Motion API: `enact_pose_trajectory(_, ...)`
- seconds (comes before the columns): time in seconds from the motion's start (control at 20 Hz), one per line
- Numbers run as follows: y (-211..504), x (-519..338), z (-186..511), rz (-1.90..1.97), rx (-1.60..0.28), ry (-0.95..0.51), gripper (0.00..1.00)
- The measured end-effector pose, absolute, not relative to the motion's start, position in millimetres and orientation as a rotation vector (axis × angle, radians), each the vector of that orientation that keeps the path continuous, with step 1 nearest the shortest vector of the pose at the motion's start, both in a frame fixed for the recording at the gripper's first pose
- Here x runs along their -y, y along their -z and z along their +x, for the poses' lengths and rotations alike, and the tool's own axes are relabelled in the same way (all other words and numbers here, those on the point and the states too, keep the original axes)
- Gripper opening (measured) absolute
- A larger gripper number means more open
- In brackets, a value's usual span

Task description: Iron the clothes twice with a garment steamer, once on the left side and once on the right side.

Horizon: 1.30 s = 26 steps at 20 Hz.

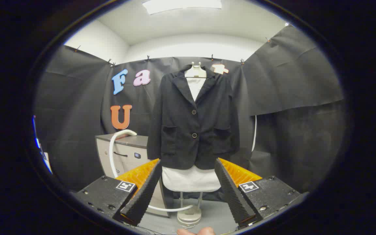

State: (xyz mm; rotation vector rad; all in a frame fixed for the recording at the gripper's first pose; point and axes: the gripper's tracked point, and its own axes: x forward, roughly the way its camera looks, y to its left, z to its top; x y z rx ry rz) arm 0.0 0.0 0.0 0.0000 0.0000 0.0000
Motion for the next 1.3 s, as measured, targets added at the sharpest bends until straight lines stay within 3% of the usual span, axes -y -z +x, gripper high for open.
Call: enact_pose_trajectory(1.3, -1.1, -36.6, 44.4, 0.021, -0.04, -0.101, 1.0)
